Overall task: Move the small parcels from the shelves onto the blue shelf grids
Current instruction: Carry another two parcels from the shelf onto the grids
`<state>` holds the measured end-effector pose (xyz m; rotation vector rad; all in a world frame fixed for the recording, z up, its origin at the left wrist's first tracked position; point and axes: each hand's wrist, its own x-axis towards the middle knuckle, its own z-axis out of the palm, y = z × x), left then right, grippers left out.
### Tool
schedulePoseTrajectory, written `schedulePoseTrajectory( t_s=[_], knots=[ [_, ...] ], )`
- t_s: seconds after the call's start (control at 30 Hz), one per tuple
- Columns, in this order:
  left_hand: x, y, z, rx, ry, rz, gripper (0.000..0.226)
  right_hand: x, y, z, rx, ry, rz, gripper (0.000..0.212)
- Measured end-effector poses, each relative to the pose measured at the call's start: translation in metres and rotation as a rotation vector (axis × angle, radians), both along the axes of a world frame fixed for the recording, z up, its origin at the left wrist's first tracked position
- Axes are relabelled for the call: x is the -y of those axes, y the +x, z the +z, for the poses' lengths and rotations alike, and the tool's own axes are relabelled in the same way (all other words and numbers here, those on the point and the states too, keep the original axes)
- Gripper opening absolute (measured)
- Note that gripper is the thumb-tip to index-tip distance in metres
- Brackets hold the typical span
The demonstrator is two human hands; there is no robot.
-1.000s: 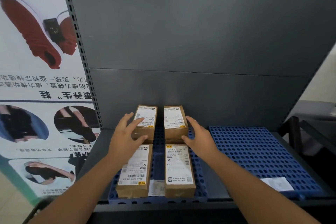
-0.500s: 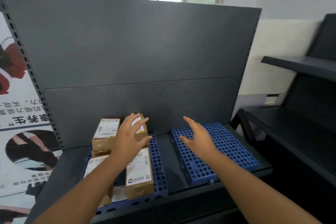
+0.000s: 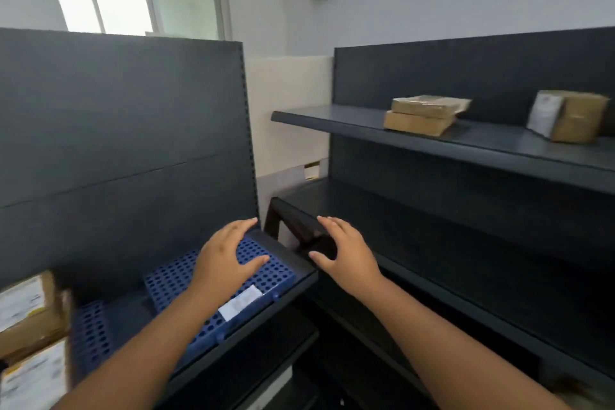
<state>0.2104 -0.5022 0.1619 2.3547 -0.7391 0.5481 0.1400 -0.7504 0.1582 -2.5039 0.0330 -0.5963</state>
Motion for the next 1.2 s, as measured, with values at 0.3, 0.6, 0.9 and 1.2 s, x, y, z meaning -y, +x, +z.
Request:
schedulePoseTrajectory(
  t_s=[0.3, 0.6, 0.9, 1.2],
  knots=[
    [0.199, -0.044, -0.001, -0.029, 0.013, -0.369, 0.070, 0.164, -0.131, -0.005, -0.005, -0.002, -0.396, 0.069],
    [0.364, -0.126, -0.015, -0.131, 0.038, -0.676, 0.075, 0.288, -0.281, -0.012, -0.005, -0.066, -0.768, 0.068],
    [0.487, -0.236, -0.047, -0.256, 0.087, -0.979, 0.075, 0.348, -0.423, -0.021, -0.081, -0.083, -1.122, 0.068],
    [0.543, -0.319, -0.079, -0.490, 0.043, -1.148, 0.078, 0.365, -0.488, -0.050, -0.219, 0.130, -1.174, 0.081]
  ],
)
